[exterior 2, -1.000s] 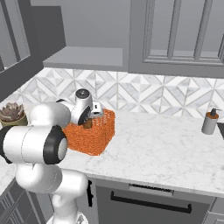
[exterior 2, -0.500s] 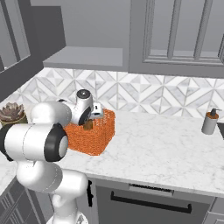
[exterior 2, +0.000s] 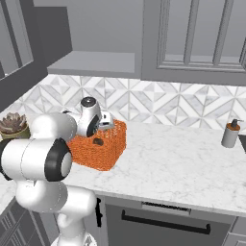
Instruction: Open the cabinet, pick up the bread from the cabinet and place it in the basket. Then move the basket to the dining counter.
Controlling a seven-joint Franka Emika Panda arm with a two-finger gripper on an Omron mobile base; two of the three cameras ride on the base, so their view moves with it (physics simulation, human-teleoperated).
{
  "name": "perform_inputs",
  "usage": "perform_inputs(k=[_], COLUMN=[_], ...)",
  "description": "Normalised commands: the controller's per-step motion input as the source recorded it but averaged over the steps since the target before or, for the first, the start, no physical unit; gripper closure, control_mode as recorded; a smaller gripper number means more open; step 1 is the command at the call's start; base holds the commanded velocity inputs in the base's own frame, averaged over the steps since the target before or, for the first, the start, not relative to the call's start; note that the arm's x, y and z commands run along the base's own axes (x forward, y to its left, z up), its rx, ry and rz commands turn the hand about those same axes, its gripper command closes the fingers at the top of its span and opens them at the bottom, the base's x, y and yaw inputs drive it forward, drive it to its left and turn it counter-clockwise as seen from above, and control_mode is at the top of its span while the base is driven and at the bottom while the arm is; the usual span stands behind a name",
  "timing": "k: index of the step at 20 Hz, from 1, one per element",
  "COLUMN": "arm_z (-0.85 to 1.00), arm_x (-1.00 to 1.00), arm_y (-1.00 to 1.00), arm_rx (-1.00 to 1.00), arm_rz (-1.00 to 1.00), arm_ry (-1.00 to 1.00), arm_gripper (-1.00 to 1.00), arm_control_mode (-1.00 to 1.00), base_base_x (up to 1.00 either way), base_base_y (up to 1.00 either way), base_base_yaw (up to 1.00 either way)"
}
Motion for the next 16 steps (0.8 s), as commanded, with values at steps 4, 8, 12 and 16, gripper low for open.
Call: perform_inputs(k=[4,8,12,16], arm_z=[0.45,0.47,0.22,0.02], arm_x=[-0.14,-0.22,-0.06,-0.09], arm_y=[-0.22,-0.38,-0.7,-0.62], arm_rx=[-0.02,0.0,0.0,0.0], arm_rz=[-0.07,-0.16,-0.29,-0.37], arm_ry=[0.0,0.0,0.02,0.04], arm_gripper=[-1.0,-1.0,-1.0,-1.0], arm_control_mode=[-1.0,-1.0,-1.0,-1.0], base_base_x=[0.0,0.0,0.0,0.0], base_base_y=[0.0,0.0,0.0,0.0], base_base_yaw=[0.0,0.0,0.0,0.0])
